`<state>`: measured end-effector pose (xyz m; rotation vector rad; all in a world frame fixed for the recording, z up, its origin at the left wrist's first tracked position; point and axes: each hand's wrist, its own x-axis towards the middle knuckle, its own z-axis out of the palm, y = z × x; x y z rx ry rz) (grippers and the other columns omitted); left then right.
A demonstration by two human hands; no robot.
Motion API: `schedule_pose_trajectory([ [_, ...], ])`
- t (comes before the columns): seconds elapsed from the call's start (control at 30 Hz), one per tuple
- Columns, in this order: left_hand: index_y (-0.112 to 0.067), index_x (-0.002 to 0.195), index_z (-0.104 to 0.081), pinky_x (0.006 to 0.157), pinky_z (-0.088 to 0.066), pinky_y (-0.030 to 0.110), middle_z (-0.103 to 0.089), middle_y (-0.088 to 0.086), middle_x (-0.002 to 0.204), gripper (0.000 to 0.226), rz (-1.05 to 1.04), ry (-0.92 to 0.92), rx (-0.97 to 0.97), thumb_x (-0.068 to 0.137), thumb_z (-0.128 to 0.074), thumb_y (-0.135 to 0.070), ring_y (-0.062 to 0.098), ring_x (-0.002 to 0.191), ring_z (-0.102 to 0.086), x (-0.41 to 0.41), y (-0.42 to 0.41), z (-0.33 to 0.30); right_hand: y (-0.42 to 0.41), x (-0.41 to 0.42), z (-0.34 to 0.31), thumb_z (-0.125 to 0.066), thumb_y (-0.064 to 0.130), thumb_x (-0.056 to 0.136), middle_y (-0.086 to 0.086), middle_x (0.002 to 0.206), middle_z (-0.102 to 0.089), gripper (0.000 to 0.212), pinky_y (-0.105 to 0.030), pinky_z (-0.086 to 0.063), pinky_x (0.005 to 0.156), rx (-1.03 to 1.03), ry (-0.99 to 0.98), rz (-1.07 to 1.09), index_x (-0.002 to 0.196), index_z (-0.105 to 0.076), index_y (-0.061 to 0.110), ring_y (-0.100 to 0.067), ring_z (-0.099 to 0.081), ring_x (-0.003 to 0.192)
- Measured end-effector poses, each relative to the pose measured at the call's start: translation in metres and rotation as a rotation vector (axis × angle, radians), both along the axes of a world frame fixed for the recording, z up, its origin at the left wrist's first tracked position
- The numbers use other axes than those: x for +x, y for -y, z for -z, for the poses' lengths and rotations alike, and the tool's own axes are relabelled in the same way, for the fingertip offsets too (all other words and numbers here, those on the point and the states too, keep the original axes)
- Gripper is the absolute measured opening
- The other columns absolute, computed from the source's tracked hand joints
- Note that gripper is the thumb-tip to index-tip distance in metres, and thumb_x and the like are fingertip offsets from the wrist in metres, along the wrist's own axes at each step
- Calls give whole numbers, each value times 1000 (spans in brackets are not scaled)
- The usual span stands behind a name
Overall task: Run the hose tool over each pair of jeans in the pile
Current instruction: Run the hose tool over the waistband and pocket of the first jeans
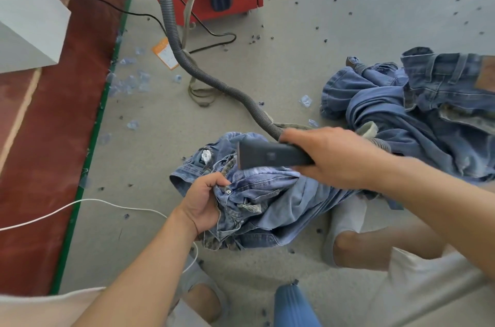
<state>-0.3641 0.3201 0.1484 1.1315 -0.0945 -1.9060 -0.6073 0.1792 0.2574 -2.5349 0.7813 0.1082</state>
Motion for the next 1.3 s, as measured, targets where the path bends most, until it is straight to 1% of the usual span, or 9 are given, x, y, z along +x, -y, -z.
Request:
schedule_pose_trajectory([
  [0.13,-4,123,-73,88,-58,51,-69,24,127,55,-15,34,-28,69,-65,-13,40,110,-70,3,0,-3,28,-17,-8,-64,34,95,9,83,-62,28,-47,-56,66,21,-107,70,109,-41,43,-18,-63,70],
  [0.3,0,125,-70,94,-56,54,-67,27,128,65,-10,32,-35,63,-78,-17,42,113,-67,2,-1,-6,7,-8,9,-53,32,97,12,85,-57,23,-38,-48,62,-62,-259,-92,104,-34,42,-17,-58,71],
  [0.4,1,123,-71,101,-53,57,-67,27,125,68,-26,14,-30,58,-82,-17,41,109,-67,3,-4,-3,-12,3,16,-53,37,96,12,86,-57,20,-36,-41,61,-102,-179,-185,107,-37,38,-19,-57,72],
  [0.47,3,129,-66,113,-39,65,-58,31,136,73,-28,34,-25,60,-80,-15,44,120,-59,4,-6,-3,-15,7,14,-57,40,94,13,88,-59,22,-34,-35,58,-74,-93,-154,108,-40,38,-17,-57,73],
  [0.57,4,138,-58,117,-28,70,-49,32,147,76,2,59,7,66,-72,-12,48,129,-52,3,-10,-7,2,5,4,-62,38,95,14,88,-61,28,-32,-41,56,-2,-39,-48,111,-41,43,-10,-57,72],
  [0.67,4,138,-59,117,-30,69,-45,32,150,66,-35,37,3,74,-63,-12,50,134,-49,4,-11,-11,27,-7,-6,-63,34,95,10,85,-62,34,-43,-54,65,28,-148,26,106,-35,50,-18,-62,74],
  [0.9,3,143,-54,111,-43,62,-49,33,148,61,-92,-33,-9,90,-59,-26,50,137,-48,26,-14,-22,-6,10,14,-57,38,96,13,87,-57,23,-36,-45,62,-61,-256,-161,107,-37,41,-17,-56,73],
  [1.1,-1,140,-60,102,-52,52,-59,25,141,51,-57,-40,-16,99,-53,-32,42,129,-59,38,-28,-24,-16,28,6,-61,46,95,16,102,-62,28,-38,-48,70,-27,-106,-162,117,-46,43,-13,-58,86],
  [1.3,-5,137,-63,94,-58,49,-62,23,139,51,-92,53,50,102,-53,-40,38,126,-63,52,-37,-22,13,21,-24,-70,45,91,17,92,-65,34,-31,-45,72,59,102,48,119,-52,43,-11,-62,82],
])
